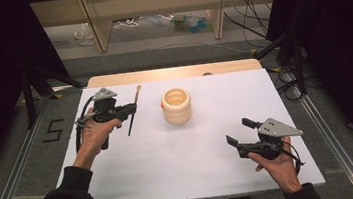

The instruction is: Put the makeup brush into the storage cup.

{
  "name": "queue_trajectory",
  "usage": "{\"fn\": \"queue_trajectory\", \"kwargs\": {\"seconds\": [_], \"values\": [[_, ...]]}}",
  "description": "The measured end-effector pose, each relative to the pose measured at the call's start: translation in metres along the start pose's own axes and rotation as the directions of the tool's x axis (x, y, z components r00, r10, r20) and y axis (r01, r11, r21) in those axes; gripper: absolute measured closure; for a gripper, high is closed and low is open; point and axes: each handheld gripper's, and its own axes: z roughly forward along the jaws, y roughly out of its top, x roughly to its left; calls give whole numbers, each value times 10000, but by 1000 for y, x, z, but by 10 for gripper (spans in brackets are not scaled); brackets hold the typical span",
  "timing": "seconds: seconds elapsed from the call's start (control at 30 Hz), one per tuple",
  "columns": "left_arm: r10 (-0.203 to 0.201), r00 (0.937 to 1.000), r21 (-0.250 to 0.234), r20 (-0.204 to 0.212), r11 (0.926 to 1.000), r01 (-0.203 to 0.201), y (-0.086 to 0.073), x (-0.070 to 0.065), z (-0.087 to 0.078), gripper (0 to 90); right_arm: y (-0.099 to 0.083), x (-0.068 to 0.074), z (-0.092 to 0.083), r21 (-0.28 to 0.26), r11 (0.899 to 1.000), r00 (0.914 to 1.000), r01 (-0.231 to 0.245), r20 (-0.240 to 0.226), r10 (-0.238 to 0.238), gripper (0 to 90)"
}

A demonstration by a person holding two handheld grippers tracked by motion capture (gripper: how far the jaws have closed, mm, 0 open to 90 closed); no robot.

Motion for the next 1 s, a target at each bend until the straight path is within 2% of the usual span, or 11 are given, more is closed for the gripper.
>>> {"fn": "queue_trajectory", "kwargs": {"seconds": [0.2, 0.37, 0.43, 0.63, 1.0], "values": [[42, 10000, -131, -15, 9999, -42, 9, -5, 9, 832, 0, 0, 0, -17, 10000, 10000, -14, -2, 14, 186], [4, 10000, -655, -61, 9979, -8, 19, -14, 19, 832, 0, 0, -1, -42, 10000, 10000, -10, -54, 10, 186], [-3, 10000, -723, -39, 9974, 0, 21, -16, 21, 831, 0, -1, -1, 7, 10000, 10000, -11, -71, 11, 186], [-64, 9999, -1024, -113, 9947, 52, 28, -17, 31, 831, 0, -1, -1, -114, 9999, 9999, -1, -115, 0, 186], [-185, 9997, -1612, -163, 9868, 156, 38, -21, 42, 831, 1, 0, -1, 8, 10000, 9999, -16, -116, 16, 186]]}}
